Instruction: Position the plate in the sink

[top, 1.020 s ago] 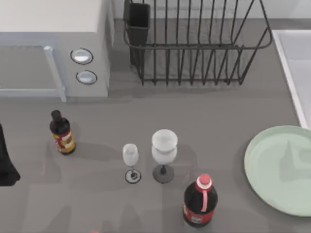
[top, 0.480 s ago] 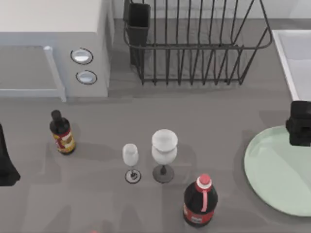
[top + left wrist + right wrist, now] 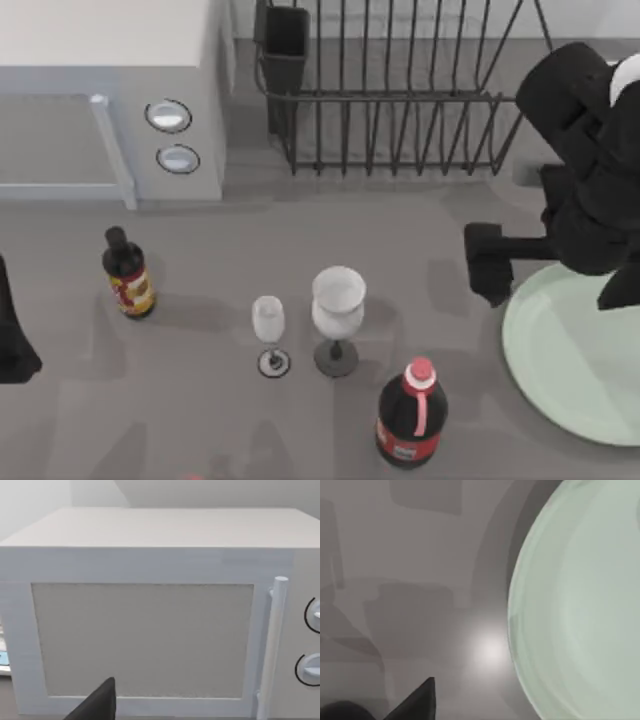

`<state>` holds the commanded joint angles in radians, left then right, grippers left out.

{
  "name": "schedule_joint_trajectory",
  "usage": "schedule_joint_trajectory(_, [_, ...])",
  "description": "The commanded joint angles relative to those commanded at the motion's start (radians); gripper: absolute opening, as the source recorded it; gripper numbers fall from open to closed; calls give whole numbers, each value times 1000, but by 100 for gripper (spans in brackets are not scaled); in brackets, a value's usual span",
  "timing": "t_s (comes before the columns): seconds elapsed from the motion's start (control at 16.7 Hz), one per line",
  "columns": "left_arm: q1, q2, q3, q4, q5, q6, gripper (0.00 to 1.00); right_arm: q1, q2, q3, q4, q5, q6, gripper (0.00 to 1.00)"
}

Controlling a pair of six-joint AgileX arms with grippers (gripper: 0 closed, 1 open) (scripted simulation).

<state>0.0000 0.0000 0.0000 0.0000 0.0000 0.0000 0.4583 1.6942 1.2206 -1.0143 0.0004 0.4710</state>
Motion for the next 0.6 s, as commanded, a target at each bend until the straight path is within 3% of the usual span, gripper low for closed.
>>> schedule_joint_trajectory(0.6, [0, 0, 0, 0, 0, 0, 100, 22, 100, 57, -41, 0, 26, 100])
